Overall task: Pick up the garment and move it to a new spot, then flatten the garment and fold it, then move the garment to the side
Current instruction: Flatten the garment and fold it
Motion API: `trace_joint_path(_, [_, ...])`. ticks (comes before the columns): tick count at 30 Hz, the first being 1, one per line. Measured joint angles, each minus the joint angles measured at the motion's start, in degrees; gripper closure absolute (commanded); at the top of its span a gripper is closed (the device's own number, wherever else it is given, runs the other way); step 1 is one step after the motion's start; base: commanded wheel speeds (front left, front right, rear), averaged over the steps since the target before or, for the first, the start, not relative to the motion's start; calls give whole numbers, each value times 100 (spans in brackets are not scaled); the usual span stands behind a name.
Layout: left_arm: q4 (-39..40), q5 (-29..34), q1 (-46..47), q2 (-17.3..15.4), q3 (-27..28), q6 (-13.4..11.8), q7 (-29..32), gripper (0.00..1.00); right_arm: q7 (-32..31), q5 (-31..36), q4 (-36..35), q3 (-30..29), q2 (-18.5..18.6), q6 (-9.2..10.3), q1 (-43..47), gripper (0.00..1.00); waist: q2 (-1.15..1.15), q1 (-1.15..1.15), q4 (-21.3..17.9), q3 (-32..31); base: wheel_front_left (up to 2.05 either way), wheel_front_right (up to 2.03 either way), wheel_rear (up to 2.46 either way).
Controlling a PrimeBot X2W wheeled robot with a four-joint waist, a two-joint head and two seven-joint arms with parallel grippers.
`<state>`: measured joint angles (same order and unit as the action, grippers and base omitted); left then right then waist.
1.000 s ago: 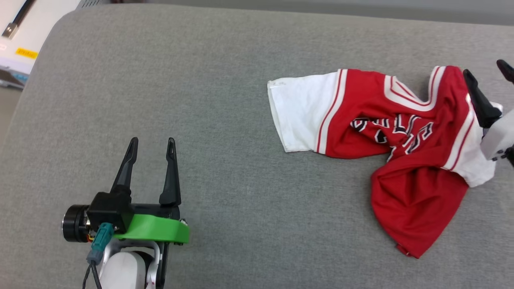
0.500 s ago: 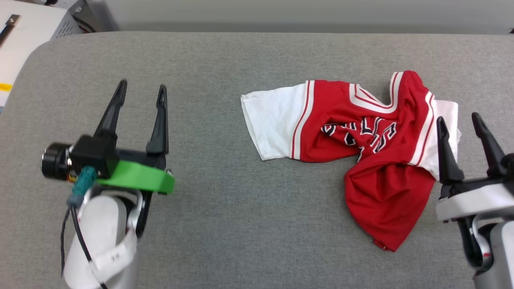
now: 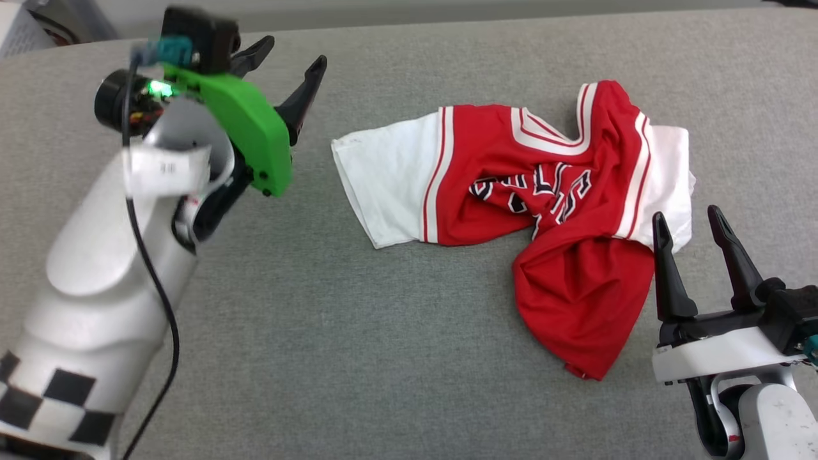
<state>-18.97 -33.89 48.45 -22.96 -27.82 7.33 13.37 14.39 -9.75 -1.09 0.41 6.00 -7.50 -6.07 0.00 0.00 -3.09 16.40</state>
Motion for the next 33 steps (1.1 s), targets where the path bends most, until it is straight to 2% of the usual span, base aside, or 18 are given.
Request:
trace_joint_path(2, [-88, -493, 368, -143, -354, 0, 721, 0, 1, 2, -16, 22, -16, 0, -2, 0, 0, 0, -75, 95, 0, 0, 0])
trace_joint_path(5, [-243, -854, 823, -278, -837, 0, 1485, 0, 1, 11, -20, 68, -24, 0, -39, 0, 0, 0, -177, 242, 0, 0, 0])
trace_joint_path(11, [-799, -1262, 1293, -388, -1675, 0, 2516, 0, 3, 52, -10, 193, -47, 0, -269, 0, 0, 0, -424, 506, 0, 0, 0])
trace_joint_path(20, [-1790, -1455, 1804, -434, -2405, 0, 2652, 0, 8, 54, -8, 232, -67, 0, -496, 0, 0, 0, -741, 936, 0, 0, 0])
trace_joint_path(26, [-1904, -1622, 2080, -602, -3031, 0, 2778, 0, 8, 54, -25, 216, -116, 0, -531, 0, 0, 0, -885, 1170, 0, 0, 0])
trace_joint_path(27, [-1852, -1681, 2118, -646, -3149, 0, 2805, 18, 8, 54, -26, 208, -124, 0, -532, 0, 0, 0, -897, 1190, 0, 0, 0])
trace_joint_path(28, [-1831, -1712, 2158, -678, -3223, 0, 2793, 97, 8, 54, -29, 192, -131, 0, -532, 0, 0, 0, -899, 1201, 0, 0, 0])
trace_joint_path(29, [-1820, -1753, 2199, -713, -3329, 1, 2715, 100, 8, 55, -29, 171, -135, 0, -532, 0, 0, 0, -889, 1205, 0, 0, 0])
trace_joint_path(33, [-1823, -1897, 2204, -690, -3583, 1, 2221, 100, 8, 77, -30, 126, -154, 0, -532, 0, 0, 1, -799, 1131, 0, 0, 0])
